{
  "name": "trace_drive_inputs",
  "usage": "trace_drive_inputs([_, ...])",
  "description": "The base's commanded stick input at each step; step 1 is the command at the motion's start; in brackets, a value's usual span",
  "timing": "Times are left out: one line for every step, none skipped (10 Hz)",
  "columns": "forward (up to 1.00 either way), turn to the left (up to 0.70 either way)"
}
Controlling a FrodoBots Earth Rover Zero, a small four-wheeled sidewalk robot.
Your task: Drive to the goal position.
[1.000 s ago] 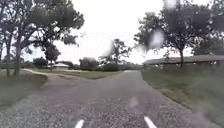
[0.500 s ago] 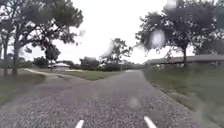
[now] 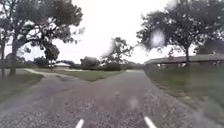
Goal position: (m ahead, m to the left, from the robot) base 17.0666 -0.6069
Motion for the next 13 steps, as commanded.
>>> trace_drive_inputs([0.7, 0.0])
trace_drive_inputs([0.7, 0.0])
trace_drive_inputs([0.7, 0.0])
trace_drive_inputs([0.7, 0.0])
trace_drive_inputs([0.7, 0.0])
trace_drive_inputs([0.7, 0.0])
trace_drive_inputs([0.7, 0.0])
trace_drive_inputs([0.7, 0.0])
trace_drive_inputs([0.7, 0.0])
trace_drive_inputs([0.7, 0.0])
trace_drive_inputs([0.7, 0.0])
trace_drive_inputs([0.7, 0.0])
trace_drive_inputs([0.7, 0.0])
